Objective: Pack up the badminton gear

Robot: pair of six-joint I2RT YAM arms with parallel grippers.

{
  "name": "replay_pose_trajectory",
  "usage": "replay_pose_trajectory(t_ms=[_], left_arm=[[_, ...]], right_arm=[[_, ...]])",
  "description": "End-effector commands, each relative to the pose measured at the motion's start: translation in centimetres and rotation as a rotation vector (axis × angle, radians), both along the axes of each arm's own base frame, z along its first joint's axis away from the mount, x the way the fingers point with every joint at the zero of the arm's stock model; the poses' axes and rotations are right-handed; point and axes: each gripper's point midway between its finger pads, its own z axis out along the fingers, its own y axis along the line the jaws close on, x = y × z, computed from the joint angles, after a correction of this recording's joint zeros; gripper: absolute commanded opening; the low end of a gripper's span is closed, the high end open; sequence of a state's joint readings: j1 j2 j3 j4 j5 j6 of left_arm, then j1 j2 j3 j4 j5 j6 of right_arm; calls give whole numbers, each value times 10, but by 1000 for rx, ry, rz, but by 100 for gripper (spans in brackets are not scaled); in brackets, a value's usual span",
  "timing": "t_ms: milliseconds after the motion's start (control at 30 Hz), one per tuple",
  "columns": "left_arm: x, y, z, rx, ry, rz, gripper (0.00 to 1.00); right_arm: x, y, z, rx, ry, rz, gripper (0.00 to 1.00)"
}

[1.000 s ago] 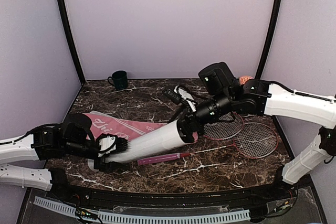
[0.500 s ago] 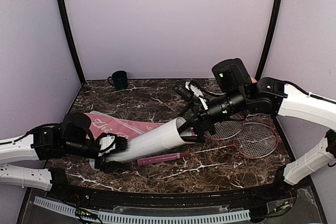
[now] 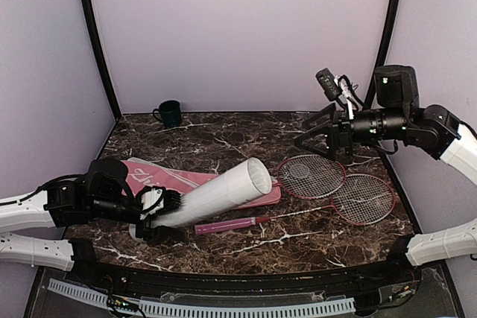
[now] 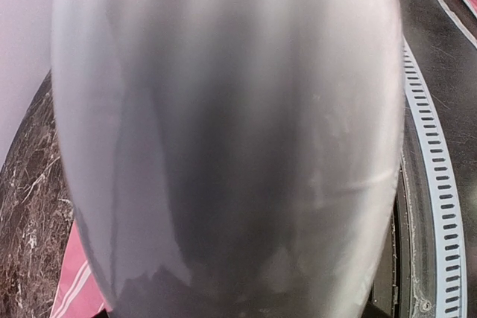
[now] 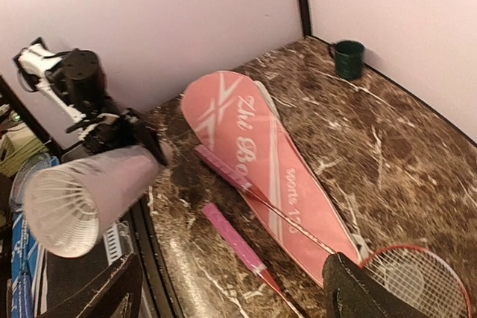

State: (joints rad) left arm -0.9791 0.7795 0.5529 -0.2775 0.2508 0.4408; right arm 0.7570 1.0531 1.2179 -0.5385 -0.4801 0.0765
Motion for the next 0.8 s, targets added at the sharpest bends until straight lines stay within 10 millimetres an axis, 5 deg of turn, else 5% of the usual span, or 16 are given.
replay_pose_trajectory(t_ms=[0, 100, 300, 767], left_arm=[[4, -8, 30, -94, -38, -1, 33], [4, -8, 29, -90, -36, 0, 33], [3, -7, 31, -99, -34, 1, 33], [2, -8, 31, -100, -33, -6, 33]], right_arm=[[51, -28, -37, -95, 36, -245, 83], [91, -56, -86, -233, 117, -442, 80], [144, -93, -145, -423, 197, -660, 65], [203, -92, -248, -597, 349, -678, 42]])
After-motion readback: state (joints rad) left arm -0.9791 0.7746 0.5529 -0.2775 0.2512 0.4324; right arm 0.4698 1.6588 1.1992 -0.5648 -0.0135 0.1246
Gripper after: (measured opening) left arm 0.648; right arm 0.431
